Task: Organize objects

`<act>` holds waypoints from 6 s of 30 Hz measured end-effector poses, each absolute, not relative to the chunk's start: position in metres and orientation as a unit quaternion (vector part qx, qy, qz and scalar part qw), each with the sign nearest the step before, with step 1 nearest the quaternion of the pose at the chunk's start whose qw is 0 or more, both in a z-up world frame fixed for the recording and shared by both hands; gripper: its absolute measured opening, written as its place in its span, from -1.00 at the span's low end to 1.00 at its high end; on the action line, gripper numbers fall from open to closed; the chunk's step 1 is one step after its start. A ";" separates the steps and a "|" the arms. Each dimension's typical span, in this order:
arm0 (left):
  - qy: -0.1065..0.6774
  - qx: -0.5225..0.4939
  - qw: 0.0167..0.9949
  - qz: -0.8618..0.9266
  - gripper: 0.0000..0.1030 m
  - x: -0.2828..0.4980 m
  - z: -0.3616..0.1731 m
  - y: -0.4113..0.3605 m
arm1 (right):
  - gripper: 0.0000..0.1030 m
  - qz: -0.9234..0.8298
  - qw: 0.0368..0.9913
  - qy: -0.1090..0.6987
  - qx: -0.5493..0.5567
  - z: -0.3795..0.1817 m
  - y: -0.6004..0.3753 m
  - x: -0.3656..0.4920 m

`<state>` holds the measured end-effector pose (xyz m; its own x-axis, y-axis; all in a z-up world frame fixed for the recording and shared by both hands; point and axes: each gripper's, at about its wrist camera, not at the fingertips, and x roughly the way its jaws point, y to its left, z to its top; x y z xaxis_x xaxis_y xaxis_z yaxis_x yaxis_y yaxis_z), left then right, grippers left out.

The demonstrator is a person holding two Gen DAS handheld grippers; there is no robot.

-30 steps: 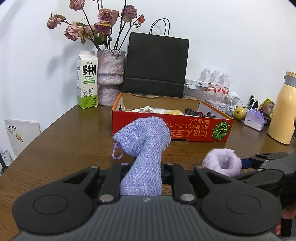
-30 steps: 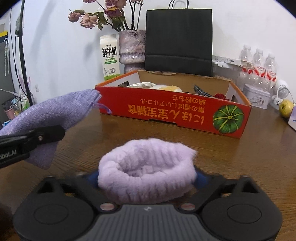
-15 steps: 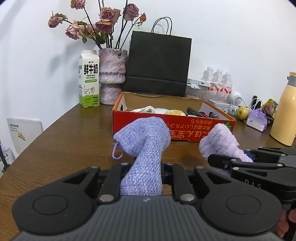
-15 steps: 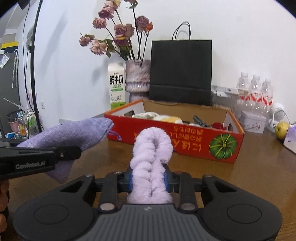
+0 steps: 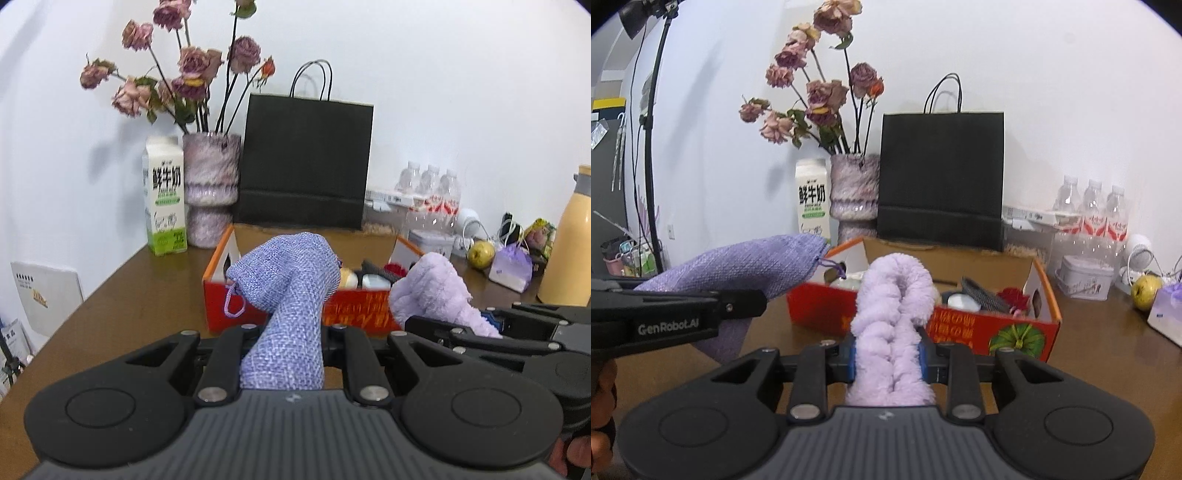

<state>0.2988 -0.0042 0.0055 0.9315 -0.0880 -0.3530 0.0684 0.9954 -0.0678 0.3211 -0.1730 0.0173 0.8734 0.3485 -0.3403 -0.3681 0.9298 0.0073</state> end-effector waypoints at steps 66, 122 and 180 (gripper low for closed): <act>0.146 -0.021 0.989 0.016 1.00 0.510 0.011 -0.024 | 1.00 0.104 0.978 0.178 -0.026 0.015 -0.196 0.530; 0.202 -0.004 0.979 0.019 1.00 0.213 0.058 -0.013 | 1.00 0.135 0.976 0.173 -0.011 0.074 -0.212 0.231; 0.219 -0.002 0.975 0.025 1.00 0.106 0.042 -0.022 | 1.00 0.134 0.975 0.175 -0.005 0.062 -0.220 0.122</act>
